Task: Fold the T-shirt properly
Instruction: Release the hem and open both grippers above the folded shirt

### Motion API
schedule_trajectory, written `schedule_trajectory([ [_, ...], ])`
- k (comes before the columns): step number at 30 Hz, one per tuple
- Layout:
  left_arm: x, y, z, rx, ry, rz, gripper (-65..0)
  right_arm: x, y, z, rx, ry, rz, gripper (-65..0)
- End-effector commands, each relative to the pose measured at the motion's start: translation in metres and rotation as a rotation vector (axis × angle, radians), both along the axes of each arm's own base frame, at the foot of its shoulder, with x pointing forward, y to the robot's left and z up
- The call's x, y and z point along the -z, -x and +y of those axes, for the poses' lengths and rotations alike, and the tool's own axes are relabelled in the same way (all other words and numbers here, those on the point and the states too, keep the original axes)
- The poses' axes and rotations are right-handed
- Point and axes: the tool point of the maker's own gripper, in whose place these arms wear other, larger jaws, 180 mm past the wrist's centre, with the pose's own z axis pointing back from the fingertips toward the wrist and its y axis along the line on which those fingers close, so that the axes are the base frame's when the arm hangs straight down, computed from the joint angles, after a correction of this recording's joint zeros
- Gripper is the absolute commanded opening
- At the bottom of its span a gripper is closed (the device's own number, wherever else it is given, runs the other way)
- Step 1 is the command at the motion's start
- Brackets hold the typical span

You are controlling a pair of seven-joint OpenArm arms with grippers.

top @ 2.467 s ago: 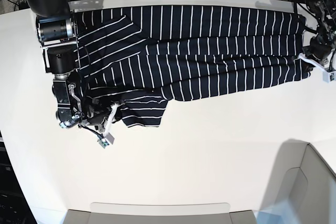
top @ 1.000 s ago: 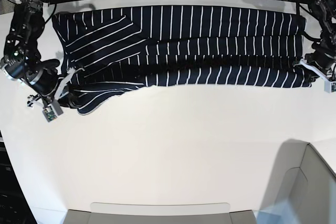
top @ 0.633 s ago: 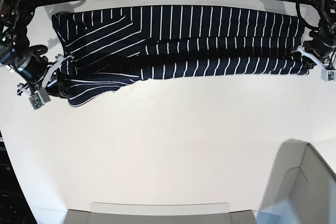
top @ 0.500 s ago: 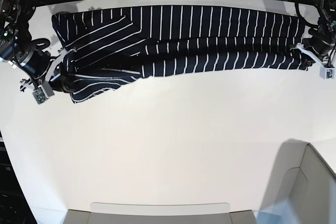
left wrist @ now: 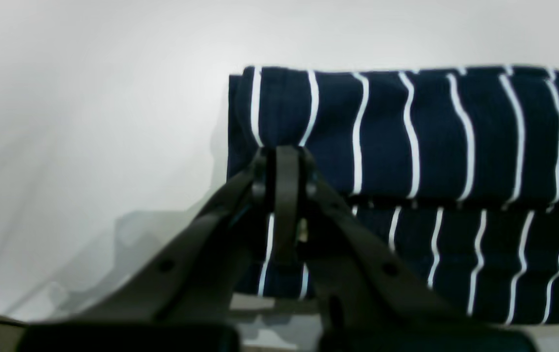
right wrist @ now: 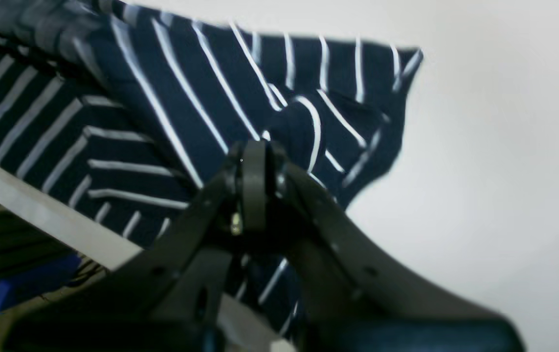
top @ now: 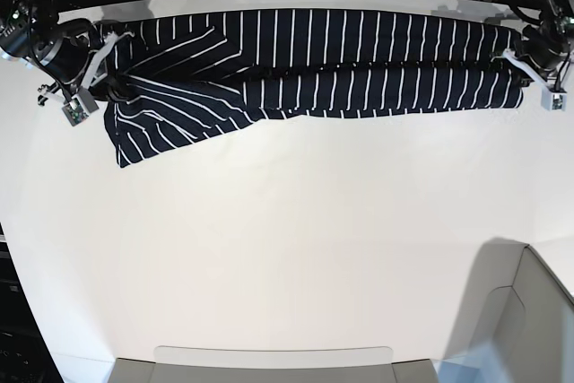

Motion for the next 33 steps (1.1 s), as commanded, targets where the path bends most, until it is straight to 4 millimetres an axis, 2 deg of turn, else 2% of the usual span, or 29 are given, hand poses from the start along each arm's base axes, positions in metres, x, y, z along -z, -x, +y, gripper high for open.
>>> schedule_trajectory([
  [1,-0.010,-0.004,0.006,0.004,-0.026,-0.026,-65.0,-0.006,0.001,0.000,-0.014,0.001,-0.017,-65.0],
  [6,-0.006,-0.001,0.004,-0.001,-0.019,-0.018,-65.0,0.008,0.021,0.000,-0.014,0.002,0.051,-65.0],
  [10,-0.001,0.008,0.003,0.000,-0.016,0.006,-65.0,0.014,0.030,-0.001,-0.010,0.006,0.081,-65.0],
  [17,0.015,0.019,0.005,-0.045,0.021,0.042,-65.0,0.015,0.029,0.000,-0.008,-0.001,0.082,-65.0],
  [20,0.016,0.020,0.004,-0.047,0.025,0.045,-65.0,0.015,0.029,0.000,-0.008,-0.001,0.082,-65.0],
  [22,0.016,0.020,0.003,-0.046,0.028,0.041,-57.7,0.015,0.029,0.000,-0.008,-0.001,0.082,-65.0],
  [24,0.014,0.018,0.003,-0.039,0.024,0.038,-50.5,0.015,0.029,0.000,-0.010,-0.001,0.083,-58.8],
  [25,0.012,0.017,0.003,-0.035,0.020,0.033,-49.7,0.016,0.030,0.002,-0.019,-0.003,0.088,-56.3],
  [27,0.008,0.015,0.003,-0.028,0.012,0.024,-49.7,0.018,0.031,0.006,-0.030,-0.007,0.093,-51.8],
  [29,0.000,0.016,0.013,-0.057,-0.005,0.010,-49.7,0.019,0.032,0.010,-0.042,-0.014,0.099,-49.0],
  [33,-0.012,0.022,0.032,-0.110,-0.032,-0.007,-49.7,0.021,0.030,0.023,-0.077,-0.032,0.100,-46.9],
])
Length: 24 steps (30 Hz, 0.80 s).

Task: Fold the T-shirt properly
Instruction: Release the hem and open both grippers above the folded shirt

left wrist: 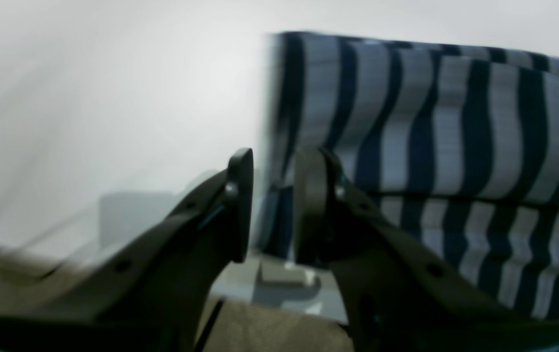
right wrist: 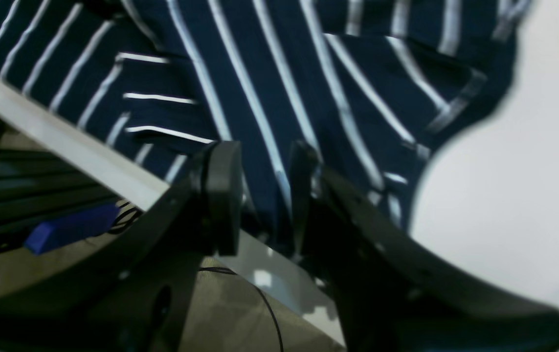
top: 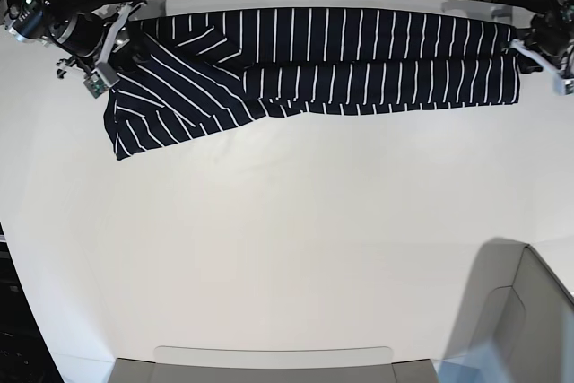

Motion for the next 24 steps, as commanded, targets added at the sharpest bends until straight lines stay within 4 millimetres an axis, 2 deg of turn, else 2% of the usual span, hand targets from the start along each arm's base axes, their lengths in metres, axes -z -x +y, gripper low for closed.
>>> schedule_trajectory([
  [1,-0.014,-0.008,0.004,0.011,-0.019,-0.039,-49.7,-0.008,-0.008,0.001,-0.010,-0.011,-0.035,-46.9],
  [6,-0.009,-0.014,0.000,0.015,0.072,-0.058,-49.4,0.003,-0.017,-0.005,-0.017,0.051,-0.031,-46.9],
  [9,-0.013,-0.019,0.004,0.003,0.120,-0.094,-49.4,0.006,-0.022,-0.004,-0.036,0.092,-0.037,-46.9],
  [12,-0.013,-0.019,0.010,-0.008,0.136,-0.094,-49.3,0.006,-0.024,-0.004,-0.040,0.095,-0.042,-46.9],
  [15,-0.005,-0.013,0.014,-0.037,0.167,-0.079,-49.3,0.004,-0.028,-0.004,-0.039,0.095,-0.054,-46.9],
  [24,0.001,-0.014,0.005,-0.031,0.213,-0.078,-49.3,-0.001,-0.035,-0.010,-0.057,0.125,-0.068,-46.9],
])
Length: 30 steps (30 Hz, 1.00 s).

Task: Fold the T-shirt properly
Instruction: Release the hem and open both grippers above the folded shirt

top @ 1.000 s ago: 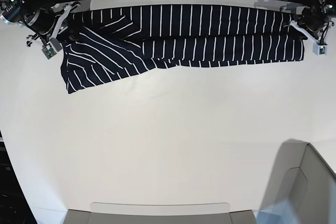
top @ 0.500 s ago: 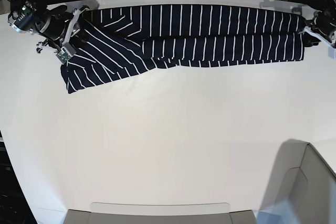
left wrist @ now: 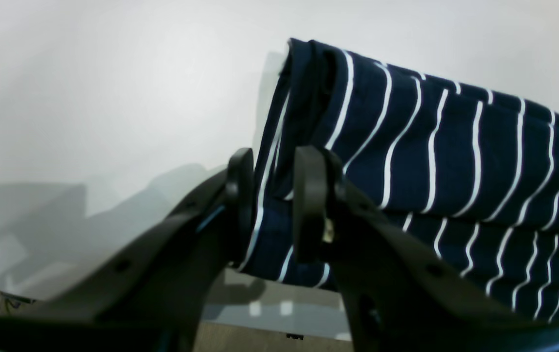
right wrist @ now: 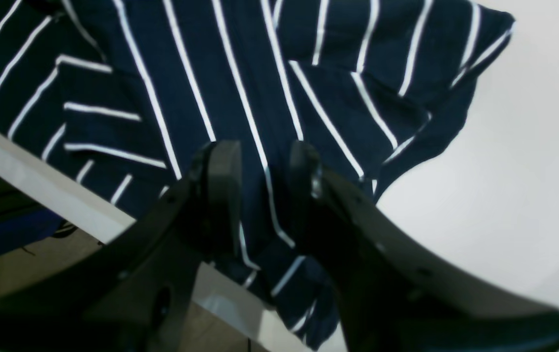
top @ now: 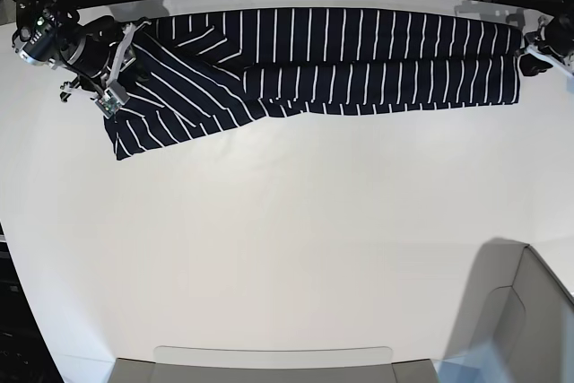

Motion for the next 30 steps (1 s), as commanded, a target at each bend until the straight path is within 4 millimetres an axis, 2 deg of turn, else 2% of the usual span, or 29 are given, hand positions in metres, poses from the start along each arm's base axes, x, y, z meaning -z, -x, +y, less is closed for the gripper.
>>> schedule_trajectory([
  [1,-0.006,-0.007,-0.002,0.038,-0.010,-0.017,-49.3,-0.007,-0.006,-0.003,-0.007,0.004,-0.027,-46.9],
  [5,0.015,-0.002,-0.017,0.094,0.033,0.028,-49.3,-0.004,-0.006,-0.005,0.000,0.004,-0.019,-46.9],
  [8,0.032,-0.006,-0.021,0.074,0.074,0.026,-49.3,-0.004,-0.006,-0.006,0.001,0.003,-0.017,-46.9],
  [12,0.053,0.004,-0.017,0.053,0.099,0.074,-49.3,-0.004,-0.006,-0.006,0.001,0.003,-0.017,-46.9],
  [15,0.067,0.016,-0.005,0.035,0.072,0.130,-49.3,-0.004,-0.006,-0.006,0.000,0.005,-0.017,-46.9],
  [18,0.060,0.002,-0.005,0.051,0.054,0.103,-49.3,-0.004,-0.006,-0.006,0.000,0.005,-0.017,-46.9],
  [22,0.032,-0.011,-0.007,0.116,-0.016,0.044,-49.3,-0.004,-0.006,-0.006,0.000,0.005,-0.017,-46.9],
  [28,0.026,-0.013,0.009,0.135,-0.097,0.066,-49.3,-0.004,-0.005,-0.006,-0.001,0.005,-0.017,-46.9],
  [30,0.022,-0.023,0.010,0.137,-0.112,0.050,-49.3,-0.004,-0.005,-0.006,-0.001,0.005,-0.017,-46.9],
])
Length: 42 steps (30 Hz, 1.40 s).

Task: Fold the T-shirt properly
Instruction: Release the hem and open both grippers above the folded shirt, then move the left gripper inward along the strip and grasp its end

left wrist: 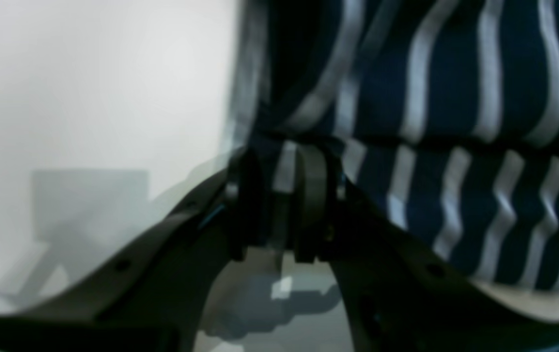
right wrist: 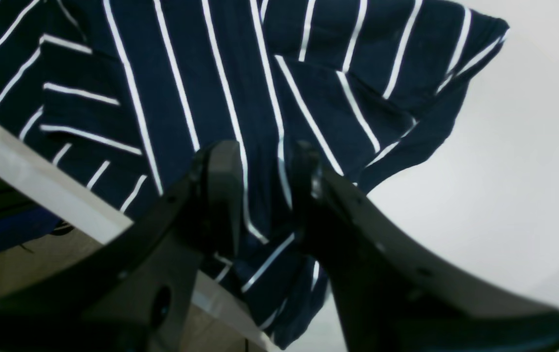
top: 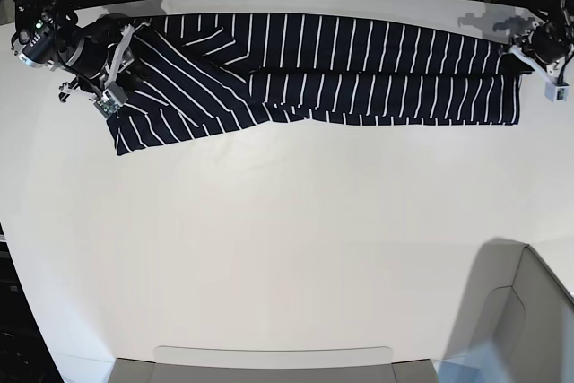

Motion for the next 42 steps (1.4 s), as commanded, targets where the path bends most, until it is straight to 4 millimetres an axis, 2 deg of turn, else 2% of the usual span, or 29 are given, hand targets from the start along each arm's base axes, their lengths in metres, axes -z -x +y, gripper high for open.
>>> schedule_trajectory([
  [1,-0.015,-0.014,0.005,0.018,-0.015,-0.047,-49.3,-0.009,-0.005,0.000,-0.012,-0.002,-0.032,-46.9],
  [12,-0.020,-0.022,0.007,0.014,-0.017,-0.078,-49.4,-0.009,-0.005,0.000,-0.012,-0.002,-0.032,-46.9],
  [17,-0.029,-0.037,0.008,0.017,-0.022,-0.114,-49.3,-0.008,-0.004,0.000,-0.012,-0.002,-0.029,-46.9],
  [21,-0.016,-0.029,0.012,-0.012,-0.004,-0.076,-49.3,-0.008,-0.004,0.000,-0.013,-0.002,-0.030,-46.9],
  [23,-0.013,-0.034,0.015,-0.032,0.013,-0.083,-49.3,-0.008,-0.004,0.000,-0.013,-0.002,-0.030,-46.9],
  [26,-0.007,-0.031,0.017,-0.049,0.025,-0.069,-49.3,-0.008,-0.004,0.000,-0.013,0.000,-0.028,-46.9],
  [30,0.011,-0.029,0.006,-0.010,0.043,-0.022,-49.3,-0.007,-0.002,-0.006,-0.018,0.033,-0.004,-46.9],
  [32,0.027,-0.023,-0.006,0.023,0.061,0.022,-49.3,-0.009,-0.003,-0.006,-0.023,0.036,-0.011,-46.9],
  [36,0.047,-0.021,-0.023,0.060,0.091,0.067,-49.5,-0.010,-0.003,-0.006,-0.027,0.040,-0.015,-46.9],
  [38,0.055,-0.015,-0.037,0.136,0.122,0.083,-50.6,-0.010,-0.003,-0.006,-0.026,0.041,-0.014,-46.9],
  [39,0.056,-0.013,-0.046,0.189,0.141,0.085,-52.8,-0.010,-0.003,-0.006,-0.026,0.041,-0.014,-46.9],
  [40,0.057,-0.012,-0.049,0.202,0.145,0.095,-56.3,-0.010,-0.003,-0.006,-0.026,0.041,-0.014,-46.9],
  [41,0.058,-0.010,-0.049,0.204,0.146,0.102,-62.4,-0.011,-0.003,-0.007,-0.025,0.041,-0.015,-46.9],
  [42,0.059,-0.009,-0.050,0.207,0.146,0.107,-65.0,-0.011,-0.003,-0.007,-0.025,0.041,-0.015,-46.9],
])
